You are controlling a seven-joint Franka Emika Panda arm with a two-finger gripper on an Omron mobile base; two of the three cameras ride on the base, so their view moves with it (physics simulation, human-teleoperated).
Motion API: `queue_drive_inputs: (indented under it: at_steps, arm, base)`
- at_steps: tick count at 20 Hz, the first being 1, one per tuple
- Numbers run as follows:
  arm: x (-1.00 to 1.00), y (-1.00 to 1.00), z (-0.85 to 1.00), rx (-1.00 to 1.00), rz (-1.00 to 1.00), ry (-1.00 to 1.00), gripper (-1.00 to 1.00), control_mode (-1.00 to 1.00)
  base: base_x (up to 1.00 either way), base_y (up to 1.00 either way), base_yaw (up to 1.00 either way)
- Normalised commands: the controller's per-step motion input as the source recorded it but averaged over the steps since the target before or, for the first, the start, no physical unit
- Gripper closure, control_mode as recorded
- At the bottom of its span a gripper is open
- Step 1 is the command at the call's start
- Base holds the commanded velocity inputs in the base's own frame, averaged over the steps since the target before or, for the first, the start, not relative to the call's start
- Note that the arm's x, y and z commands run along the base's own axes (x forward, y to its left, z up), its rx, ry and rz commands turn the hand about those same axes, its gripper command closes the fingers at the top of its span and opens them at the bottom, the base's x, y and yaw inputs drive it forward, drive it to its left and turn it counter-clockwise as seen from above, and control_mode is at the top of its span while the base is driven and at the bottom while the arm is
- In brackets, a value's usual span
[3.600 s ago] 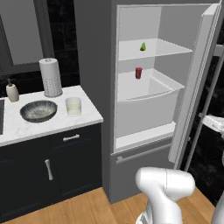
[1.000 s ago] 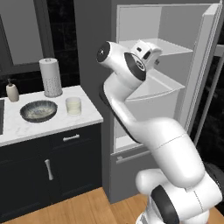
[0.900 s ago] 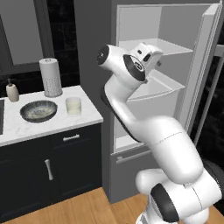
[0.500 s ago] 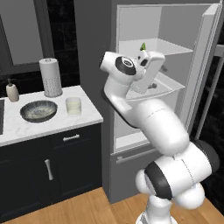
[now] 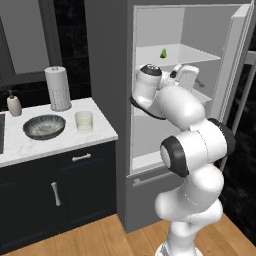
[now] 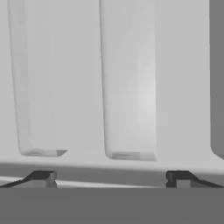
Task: Grab a lemon wedge from the fridge and one ice cube from the ice bowl, and put them in the glass of lemonade.
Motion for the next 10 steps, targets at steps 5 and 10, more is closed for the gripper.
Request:
queue_drive_inputs:
  at_steps: [5,10]
  arm:
    - [-0.01,-1.00,-0.42,0.00,-0.28,0.02,-1.00,-1.00]
    - [-0.22,-1.00,-0.41,0.03,-0.20,0.00,-1.00,-1.00]
  base:
    - [0.00,0.00,0.00]
    - [0.00,0.00,0.00]
